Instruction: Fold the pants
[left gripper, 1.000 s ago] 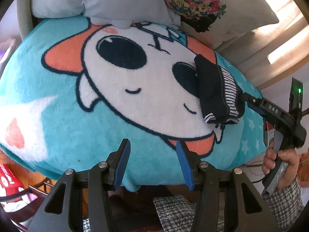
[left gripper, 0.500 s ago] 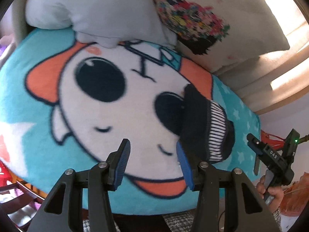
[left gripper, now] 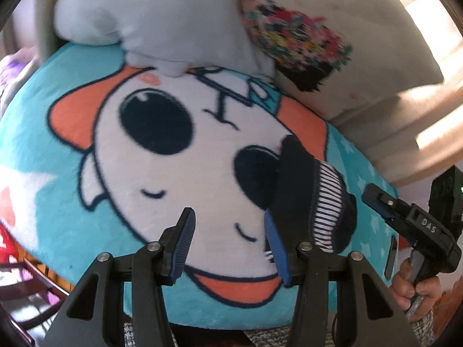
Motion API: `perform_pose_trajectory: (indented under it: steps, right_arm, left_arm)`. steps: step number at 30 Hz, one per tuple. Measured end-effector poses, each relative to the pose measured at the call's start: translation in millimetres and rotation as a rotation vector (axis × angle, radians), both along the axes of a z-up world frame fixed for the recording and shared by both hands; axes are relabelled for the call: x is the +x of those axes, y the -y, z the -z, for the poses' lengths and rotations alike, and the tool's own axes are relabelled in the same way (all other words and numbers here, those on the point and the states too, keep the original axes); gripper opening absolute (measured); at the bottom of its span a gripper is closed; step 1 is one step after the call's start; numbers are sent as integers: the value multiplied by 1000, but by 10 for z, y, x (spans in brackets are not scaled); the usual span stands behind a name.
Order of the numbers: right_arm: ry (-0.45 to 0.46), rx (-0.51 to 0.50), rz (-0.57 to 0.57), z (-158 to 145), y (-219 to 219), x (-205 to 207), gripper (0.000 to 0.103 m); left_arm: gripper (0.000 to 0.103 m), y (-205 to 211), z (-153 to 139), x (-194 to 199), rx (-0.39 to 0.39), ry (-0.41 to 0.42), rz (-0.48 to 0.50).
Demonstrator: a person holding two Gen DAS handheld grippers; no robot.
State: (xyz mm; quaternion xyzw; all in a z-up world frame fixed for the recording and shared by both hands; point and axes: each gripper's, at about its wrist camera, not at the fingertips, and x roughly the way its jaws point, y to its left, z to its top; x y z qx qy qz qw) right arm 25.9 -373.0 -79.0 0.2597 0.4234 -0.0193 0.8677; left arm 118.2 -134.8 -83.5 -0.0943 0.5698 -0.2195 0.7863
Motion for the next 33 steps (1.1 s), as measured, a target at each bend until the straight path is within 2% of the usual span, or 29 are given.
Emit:
perform_pose_trajectory:
  steps: [3,5,10,16,18,20,22,27,31,33]
  right_arm:
    - [-51,-21,-9,138,-107,207,39]
    - [-47,-24,-1,166,-80,218,39]
    - [-20,-44,64,106,126,130,39]
    - [-9,-40,154,35,411,-74,39]
    - [-24,-66,172,63,465,-179,39]
    - [-41,-69,178,128,518,-281,43]
    - [-48,-58,168,201,544,-366,54]
    - [-47,19,117,365,553,-381,70]
    - [-63,28,92,506,513,-222,70]
    - [-73,31,86,584,501,-152,70]
  left_arm:
    - [48,-136,7,-17,10,-2,-42]
    - [48,-224,16,-38,19,-4,-66]
    - [48,-365,67,-49,22,-18,-107]
    - [48,-294,190,34,-15,-62,-104]
    - [48,-186,252,85,-24,-81,-86]
    - [48,-35,314,151,-38,-107,-59]
    - [48,119,346,211,-65,-127,-26]
    - [48,642,308,421,-181,-123,92]
    - [50,997,393,563,-222,-130,197]
    - [59,1118,516,610,-214,-148,217]
